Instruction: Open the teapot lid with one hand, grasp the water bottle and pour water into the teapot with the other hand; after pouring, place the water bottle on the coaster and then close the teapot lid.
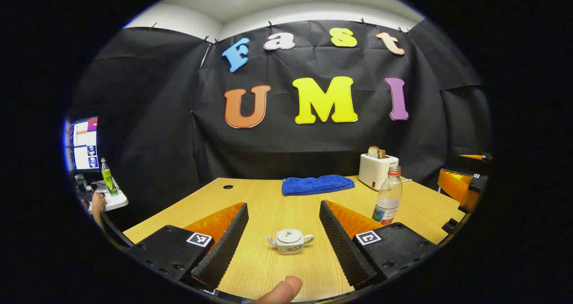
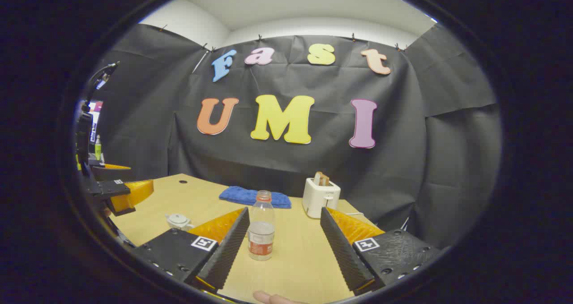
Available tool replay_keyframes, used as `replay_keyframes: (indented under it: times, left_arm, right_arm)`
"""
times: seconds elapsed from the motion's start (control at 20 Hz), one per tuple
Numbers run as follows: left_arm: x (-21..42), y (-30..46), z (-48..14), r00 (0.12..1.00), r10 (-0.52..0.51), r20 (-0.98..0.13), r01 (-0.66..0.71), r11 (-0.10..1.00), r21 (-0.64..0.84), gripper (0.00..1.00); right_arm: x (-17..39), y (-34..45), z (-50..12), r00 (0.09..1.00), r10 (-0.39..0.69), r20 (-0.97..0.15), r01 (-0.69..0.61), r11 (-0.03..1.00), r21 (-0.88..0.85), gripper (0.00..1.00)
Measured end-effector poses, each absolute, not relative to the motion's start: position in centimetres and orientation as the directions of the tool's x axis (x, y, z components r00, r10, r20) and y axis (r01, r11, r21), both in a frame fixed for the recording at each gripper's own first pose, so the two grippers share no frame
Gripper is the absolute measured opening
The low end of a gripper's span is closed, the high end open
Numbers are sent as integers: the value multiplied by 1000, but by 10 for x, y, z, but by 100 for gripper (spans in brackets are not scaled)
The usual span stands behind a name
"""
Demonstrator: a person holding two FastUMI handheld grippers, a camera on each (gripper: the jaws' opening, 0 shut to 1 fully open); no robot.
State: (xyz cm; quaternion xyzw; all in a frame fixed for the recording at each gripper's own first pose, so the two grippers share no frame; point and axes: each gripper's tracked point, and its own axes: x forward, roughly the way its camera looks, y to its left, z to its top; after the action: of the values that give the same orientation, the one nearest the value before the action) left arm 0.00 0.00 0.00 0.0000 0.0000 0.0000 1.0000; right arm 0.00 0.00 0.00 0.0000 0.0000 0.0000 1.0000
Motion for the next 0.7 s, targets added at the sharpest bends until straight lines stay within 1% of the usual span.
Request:
replay_keyframes:
  times: [0.4,0.45,0.5,0.65,0.7]
  left_arm:
    - [2,-6,-5,1000,-3,-9,4,1000,19,100]
    - [2,-7,-6,1000,-8,-10,8,1000,20,100]
    - [5,-9,-8,1000,-9,-15,9,1000,21,100]
    - [9,-9,-13,1000,-6,-28,7,1000,23,100]
    - [11,-8,-15,1000,-4,-29,5,1000,20,100]
  right_arm:
    - [4,-5,-3,1000,-20,3,20,1000,-17,95]
    - [6,-5,-4,1000,-20,-2,20,1000,-19,95]
    - [8,-4,-9,1000,-14,-12,14,1000,-16,98]
    - [14,-3,-16,999,-3,-41,3,1000,5,98]
    - [15,-4,-17,999,-4,-45,5,1000,6,95]
